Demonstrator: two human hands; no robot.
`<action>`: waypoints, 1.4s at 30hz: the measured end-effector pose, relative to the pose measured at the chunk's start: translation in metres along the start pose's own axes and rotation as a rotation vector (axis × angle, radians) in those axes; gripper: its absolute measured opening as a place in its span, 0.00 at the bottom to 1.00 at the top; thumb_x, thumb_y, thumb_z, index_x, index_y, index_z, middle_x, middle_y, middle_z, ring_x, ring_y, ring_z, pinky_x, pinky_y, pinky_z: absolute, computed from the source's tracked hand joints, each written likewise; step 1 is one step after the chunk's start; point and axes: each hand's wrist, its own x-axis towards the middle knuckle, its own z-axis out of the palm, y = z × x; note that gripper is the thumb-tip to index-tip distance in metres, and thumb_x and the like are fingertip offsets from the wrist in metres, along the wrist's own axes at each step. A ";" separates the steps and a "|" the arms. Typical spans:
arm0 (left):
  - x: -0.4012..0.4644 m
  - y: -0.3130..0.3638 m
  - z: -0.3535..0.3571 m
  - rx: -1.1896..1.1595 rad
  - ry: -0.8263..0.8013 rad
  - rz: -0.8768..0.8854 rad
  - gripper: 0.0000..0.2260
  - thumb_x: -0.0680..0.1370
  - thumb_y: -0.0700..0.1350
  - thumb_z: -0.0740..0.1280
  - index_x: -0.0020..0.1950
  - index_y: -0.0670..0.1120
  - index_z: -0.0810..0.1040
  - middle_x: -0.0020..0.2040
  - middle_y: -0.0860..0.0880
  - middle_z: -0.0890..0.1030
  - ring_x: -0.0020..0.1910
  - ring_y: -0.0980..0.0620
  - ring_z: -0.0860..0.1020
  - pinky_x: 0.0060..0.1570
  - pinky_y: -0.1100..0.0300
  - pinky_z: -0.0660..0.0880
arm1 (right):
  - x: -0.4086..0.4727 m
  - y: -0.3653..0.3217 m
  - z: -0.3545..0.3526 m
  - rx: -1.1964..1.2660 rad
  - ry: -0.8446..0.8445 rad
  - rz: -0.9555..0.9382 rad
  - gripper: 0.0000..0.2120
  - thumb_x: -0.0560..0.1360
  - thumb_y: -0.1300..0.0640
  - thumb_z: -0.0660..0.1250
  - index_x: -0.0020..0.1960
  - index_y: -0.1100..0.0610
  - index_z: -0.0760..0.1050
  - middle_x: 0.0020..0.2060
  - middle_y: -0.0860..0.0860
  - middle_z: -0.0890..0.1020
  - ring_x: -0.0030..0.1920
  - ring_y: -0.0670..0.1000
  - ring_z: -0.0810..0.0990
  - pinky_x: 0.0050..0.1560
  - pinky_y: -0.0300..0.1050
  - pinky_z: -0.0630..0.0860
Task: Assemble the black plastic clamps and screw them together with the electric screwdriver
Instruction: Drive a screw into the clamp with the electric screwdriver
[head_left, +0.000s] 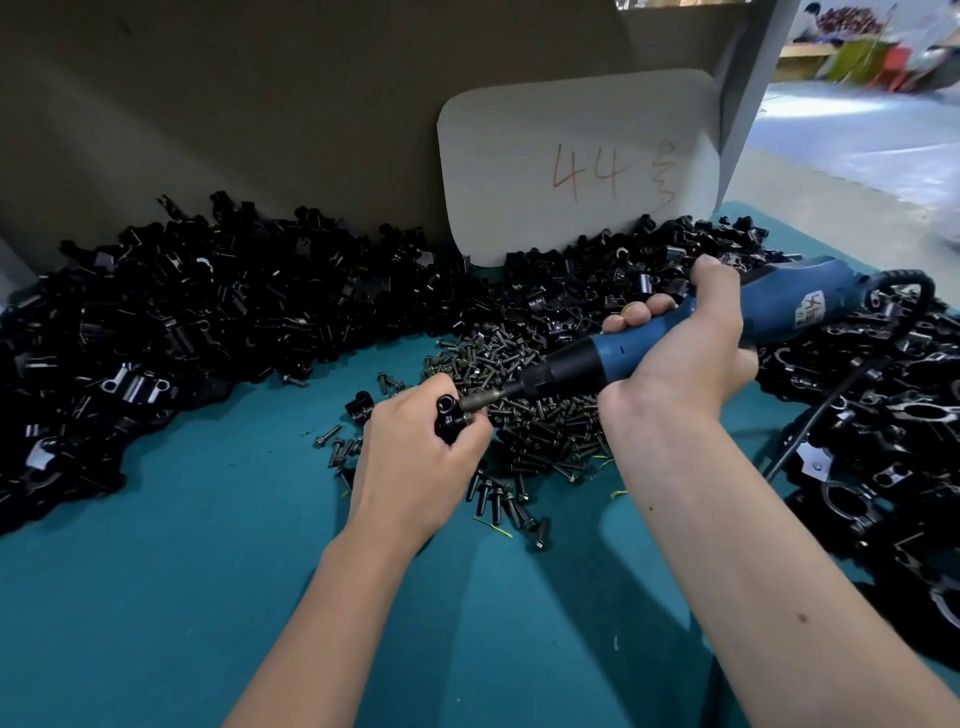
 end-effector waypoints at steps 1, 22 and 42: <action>0.000 0.000 0.000 0.006 -0.001 -0.002 0.14 0.73 0.56 0.63 0.35 0.49 0.64 0.28 0.51 0.69 0.26 0.54 0.64 0.26 0.56 0.62 | 0.001 0.000 0.000 -0.002 0.002 -0.004 0.17 0.74 0.59 0.74 0.55 0.57 0.69 0.29 0.51 0.74 0.25 0.51 0.71 0.31 0.45 0.72; 0.000 0.000 0.002 -0.047 -0.066 -0.001 0.12 0.73 0.54 0.65 0.36 0.48 0.69 0.29 0.52 0.72 0.27 0.55 0.65 0.27 0.56 0.64 | 0.010 -0.003 -0.004 -0.012 0.003 0.050 0.15 0.73 0.60 0.73 0.53 0.56 0.68 0.28 0.51 0.73 0.25 0.51 0.70 0.30 0.44 0.71; 0.000 0.001 0.002 -0.080 -0.091 0.000 0.12 0.73 0.52 0.67 0.37 0.46 0.69 0.29 0.50 0.72 0.25 0.56 0.64 0.27 0.58 0.61 | 0.013 -0.007 -0.005 -0.012 -0.007 0.098 0.14 0.74 0.60 0.72 0.53 0.57 0.68 0.28 0.51 0.73 0.25 0.50 0.70 0.29 0.43 0.71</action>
